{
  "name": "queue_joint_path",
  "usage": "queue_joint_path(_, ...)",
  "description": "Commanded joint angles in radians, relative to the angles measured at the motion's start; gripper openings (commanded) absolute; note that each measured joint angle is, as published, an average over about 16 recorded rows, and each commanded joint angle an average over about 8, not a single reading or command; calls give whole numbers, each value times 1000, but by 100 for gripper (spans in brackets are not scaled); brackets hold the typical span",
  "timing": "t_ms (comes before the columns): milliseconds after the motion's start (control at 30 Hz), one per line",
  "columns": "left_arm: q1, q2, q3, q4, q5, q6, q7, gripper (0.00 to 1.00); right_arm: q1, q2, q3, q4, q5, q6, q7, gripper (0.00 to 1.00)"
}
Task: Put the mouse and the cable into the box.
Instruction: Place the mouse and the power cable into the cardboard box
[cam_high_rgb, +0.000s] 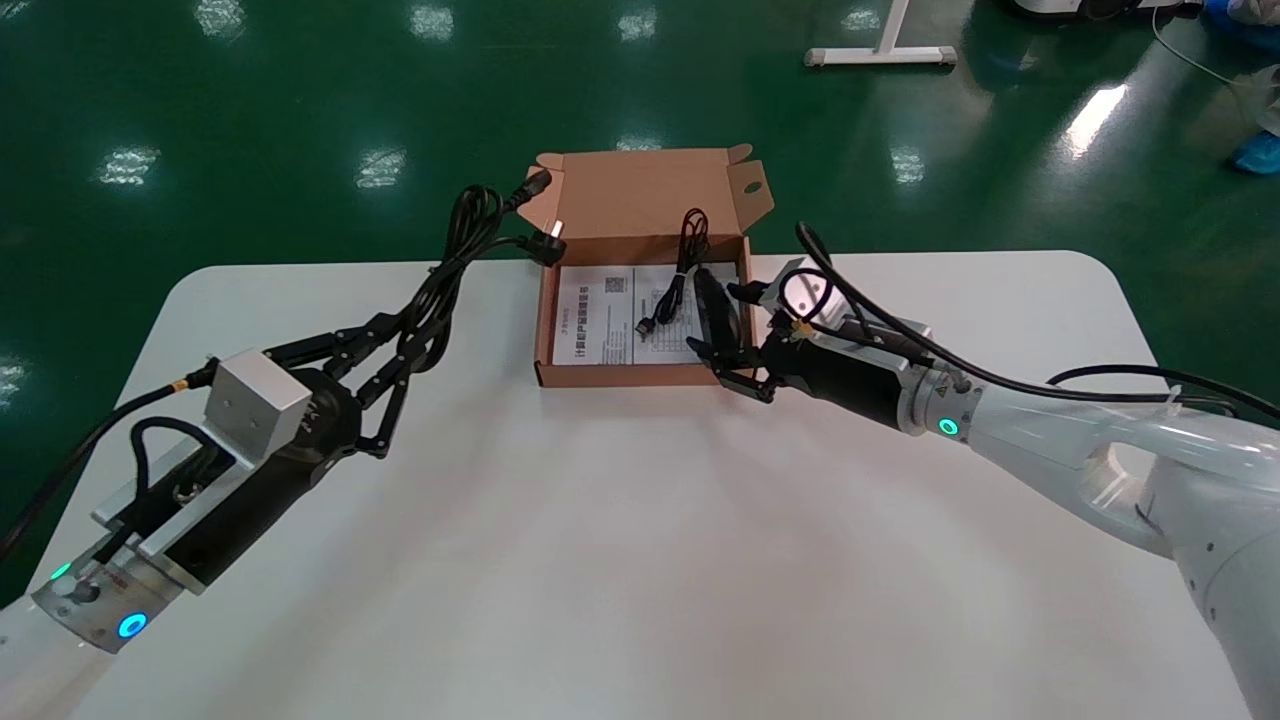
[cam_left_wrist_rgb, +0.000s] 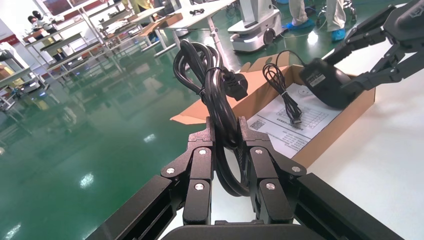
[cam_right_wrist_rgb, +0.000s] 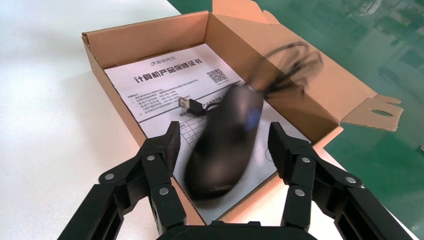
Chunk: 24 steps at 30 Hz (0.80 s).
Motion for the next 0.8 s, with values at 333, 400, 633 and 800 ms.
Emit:
queue_joint_path(333, -51, 29, 35, 39, 19, 11, 5, 0, 4, -1, 1, -10, 2, -3, -8, 100)
queue_joint_path(400, -82, 51, 49, 67, 24, 18, 10, 0, 4, -2, 2, -12, 2, -3, -8, 100)
queue_joint_path(633, -204, 160, 79, 240, 26, 61, 70, 0, 12, 18, 4, -13, 5, -9, -9, 100)
queue_joint_path(800, -288, 225, 87, 385, 23, 120, 138, 0, 34, 95, 10, -12, 14, -42, -6, 100)
